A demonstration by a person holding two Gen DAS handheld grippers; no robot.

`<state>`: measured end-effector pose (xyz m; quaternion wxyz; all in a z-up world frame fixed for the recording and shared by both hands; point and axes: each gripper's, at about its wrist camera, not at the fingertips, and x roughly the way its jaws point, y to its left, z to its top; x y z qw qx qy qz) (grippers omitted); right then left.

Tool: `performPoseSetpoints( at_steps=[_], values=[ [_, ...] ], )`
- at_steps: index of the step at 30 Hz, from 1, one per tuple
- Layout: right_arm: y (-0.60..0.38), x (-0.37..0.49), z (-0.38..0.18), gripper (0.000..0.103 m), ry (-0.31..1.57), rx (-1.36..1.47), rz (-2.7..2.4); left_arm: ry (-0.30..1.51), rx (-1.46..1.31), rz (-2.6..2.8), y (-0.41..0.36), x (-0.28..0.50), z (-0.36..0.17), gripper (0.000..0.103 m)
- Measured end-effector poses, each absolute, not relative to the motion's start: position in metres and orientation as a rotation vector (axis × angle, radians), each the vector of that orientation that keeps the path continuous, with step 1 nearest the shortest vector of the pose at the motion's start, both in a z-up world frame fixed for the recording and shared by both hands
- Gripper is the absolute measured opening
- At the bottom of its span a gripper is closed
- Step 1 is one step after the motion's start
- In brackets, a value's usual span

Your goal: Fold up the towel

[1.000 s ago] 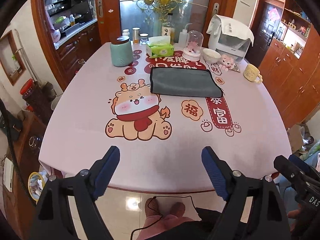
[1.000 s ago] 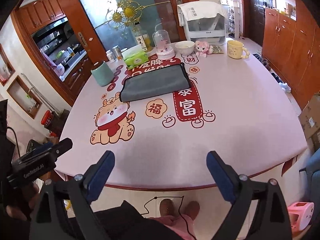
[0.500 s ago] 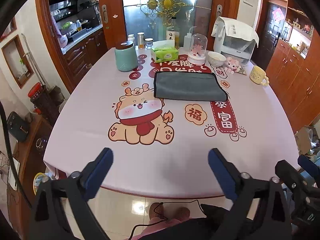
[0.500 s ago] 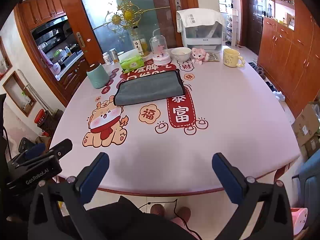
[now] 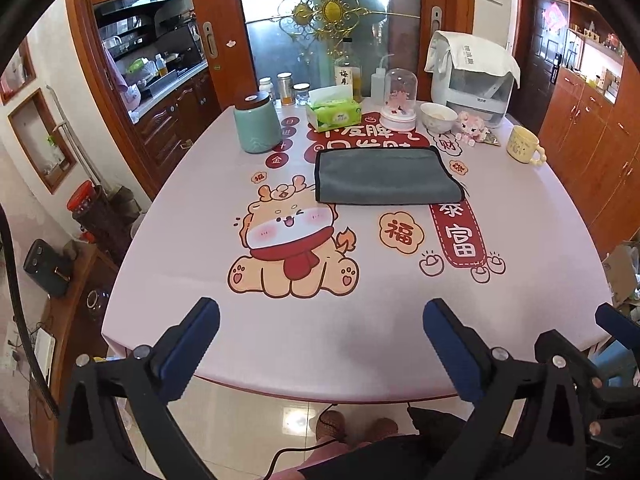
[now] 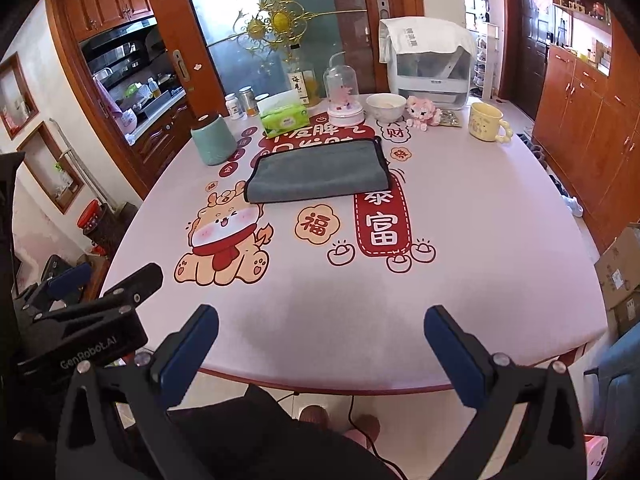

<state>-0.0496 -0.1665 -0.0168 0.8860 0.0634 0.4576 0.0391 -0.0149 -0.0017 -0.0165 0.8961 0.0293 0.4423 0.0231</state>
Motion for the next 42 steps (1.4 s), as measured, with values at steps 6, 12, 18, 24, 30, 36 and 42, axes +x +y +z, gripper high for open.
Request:
performPoseSetpoints(
  at_steps=[6, 12, 18, 24, 30, 36, 42],
  values=[
    [-0.1648, -0.0478, -0.0164, 0.103, 0.961, 0.137, 0.078, 0.913, 0.067, 0.050, -0.0008, -0.0134, -0.0151, 0.101],
    [-0.1655, -0.0473, -0.0176, 0.103, 0.969, 0.142, 0.075, 0.914, 0.084, 0.049, -0.0019, -0.0140, -0.0141, 0.101],
    [-0.1660, -0.0468, -0.0191, 0.103, 0.974, 0.142, 0.074, 0.923, 0.080, 0.049, -0.0019, -0.0135, -0.0160, 0.101],
    [-0.1661, -0.0469, -0.0191, 0.103, 0.974, 0.143, 0.073, 0.923, 0.079, 0.050, -0.0009, -0.0146, -0.0157, 0.101],
    [-0.1663, -0.0470, -0.0188, 0.103, 0.975, 0.143, 0.074, 0.923, 0.078, 0.051, -0.0018, -0.0142, -0.0159, 0.101],
    [-0.1666, -0.0472, -0.0193, 0.103, 0.977, 0.147, 0.070, 0.923, 0.079, 0.045, -0.0029, -0.0151, -0.0170, 0.101],
    [-0.1693, -0.0494, -0.0251, 0.103, 0.980, 0.152, 0.063, 0.923, 0.082, 0.040, -0.0051, -0.0153, -0.0180, 0.101]
  ],
)
